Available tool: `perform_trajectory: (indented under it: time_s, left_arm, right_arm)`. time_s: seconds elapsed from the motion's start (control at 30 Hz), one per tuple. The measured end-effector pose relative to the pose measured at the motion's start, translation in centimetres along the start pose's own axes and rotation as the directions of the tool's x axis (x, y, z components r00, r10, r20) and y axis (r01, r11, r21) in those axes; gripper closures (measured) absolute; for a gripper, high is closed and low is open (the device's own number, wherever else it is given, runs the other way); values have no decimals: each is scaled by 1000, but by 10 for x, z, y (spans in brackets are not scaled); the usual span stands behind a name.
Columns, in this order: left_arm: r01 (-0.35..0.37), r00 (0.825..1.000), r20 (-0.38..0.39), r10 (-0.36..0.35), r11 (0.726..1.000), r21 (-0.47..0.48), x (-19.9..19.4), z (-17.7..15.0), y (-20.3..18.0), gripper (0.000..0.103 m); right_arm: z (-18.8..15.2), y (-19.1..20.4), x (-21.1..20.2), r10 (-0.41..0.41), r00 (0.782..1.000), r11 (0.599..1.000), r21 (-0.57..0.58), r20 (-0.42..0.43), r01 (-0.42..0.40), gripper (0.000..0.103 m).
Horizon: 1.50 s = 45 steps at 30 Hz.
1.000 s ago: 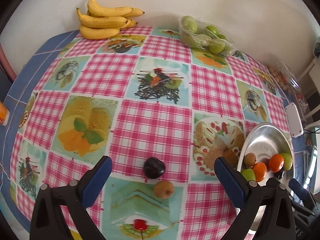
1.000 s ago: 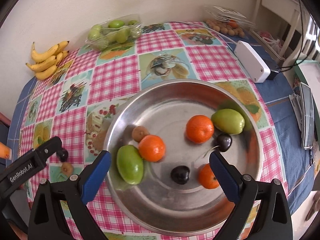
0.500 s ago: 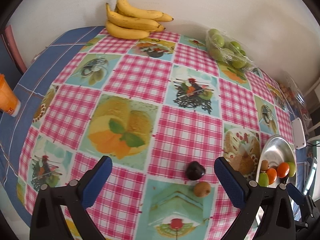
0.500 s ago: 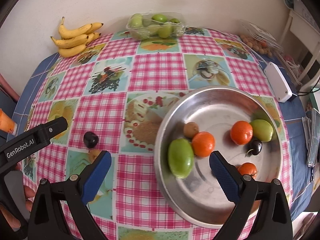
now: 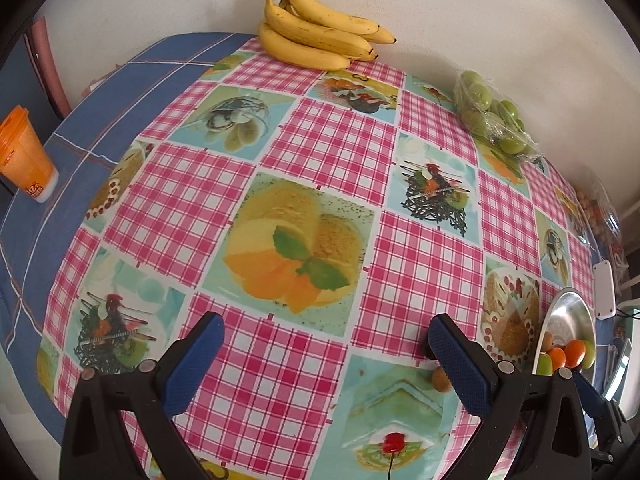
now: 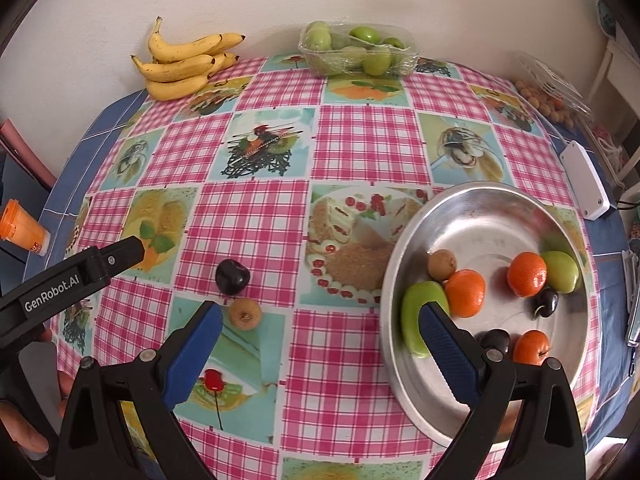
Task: Organize fruits
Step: 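Lower the left gripper toward the dark plum while the right gripper closes on the brown kiwi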
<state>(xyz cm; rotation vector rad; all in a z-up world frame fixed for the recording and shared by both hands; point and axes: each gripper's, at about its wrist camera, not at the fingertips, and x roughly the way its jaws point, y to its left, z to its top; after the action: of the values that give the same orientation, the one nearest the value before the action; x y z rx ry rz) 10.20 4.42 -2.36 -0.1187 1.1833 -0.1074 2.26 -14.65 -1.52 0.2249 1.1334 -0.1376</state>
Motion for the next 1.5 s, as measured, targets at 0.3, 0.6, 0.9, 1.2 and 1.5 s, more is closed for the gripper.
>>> perform_trajectory:
  time_s: [0.3, 0.6, 0.9, 1.2, 1.5]
  left_arm:
    - [-5, 999, -40, 4, 1000, -18, 10, 0, 2, 0]
    - [-15, 996, -83, 12, 999, -37, 23, 0, 5, 0]
    - [-44, 988, -151, 39, 999, -24, 42, -6, 4, 0]
    - [-67, 982, -179, 59, 997, -41, 52, -8, 10, 0]
    - [-58, 982, -184, 50, 998, -36, 58, -6, 7, 0]
  right_arm:
    - [5, 8, 9, 55, 998, 998, 9, -7, -55, 5]
    - [5, 28, 23, 83, 996, 995, -58, -30, -85, 5]
    - [-2, 35, 46, 92, 991, 993, -70, -94, -98, 5]
    - [-7, 35, 69, 76, 985, 994, -71, -153, -88, 5]
    - [-7, 40, 70, 79, 985, 991, -94, -156, -94, 23]
